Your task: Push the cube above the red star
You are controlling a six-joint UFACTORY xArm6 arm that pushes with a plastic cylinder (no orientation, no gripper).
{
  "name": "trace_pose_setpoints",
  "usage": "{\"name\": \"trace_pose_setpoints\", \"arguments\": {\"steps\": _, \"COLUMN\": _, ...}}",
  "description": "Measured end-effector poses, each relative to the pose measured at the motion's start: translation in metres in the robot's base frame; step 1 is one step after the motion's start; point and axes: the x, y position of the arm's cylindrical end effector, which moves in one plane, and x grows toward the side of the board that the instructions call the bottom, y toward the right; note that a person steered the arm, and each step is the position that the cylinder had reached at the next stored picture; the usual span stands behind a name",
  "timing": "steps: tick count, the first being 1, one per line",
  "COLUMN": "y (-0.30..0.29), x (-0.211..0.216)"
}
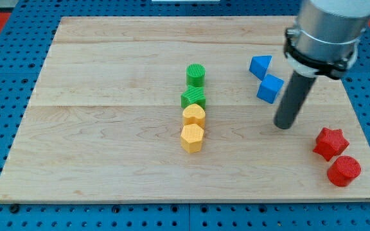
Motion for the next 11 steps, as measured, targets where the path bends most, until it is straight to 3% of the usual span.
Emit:
{"name": "trace_pose_setpoints", "arguments": {"steps": 2, "y": -0.051, "x": -0.04}}
{"name": "trace_pose_setpoints", "arguments": {"steps": 4, "y": -0.051, "x": -0.089}}
{"name": "trace_pose_setpoints", "arguments": {"steps": 8, "y": 0.052, "x": -0.084}}
{"name": "trace_pose_setpoints", "arguments": {"steps": 11, "y": 0.02, "x": -0.07}}
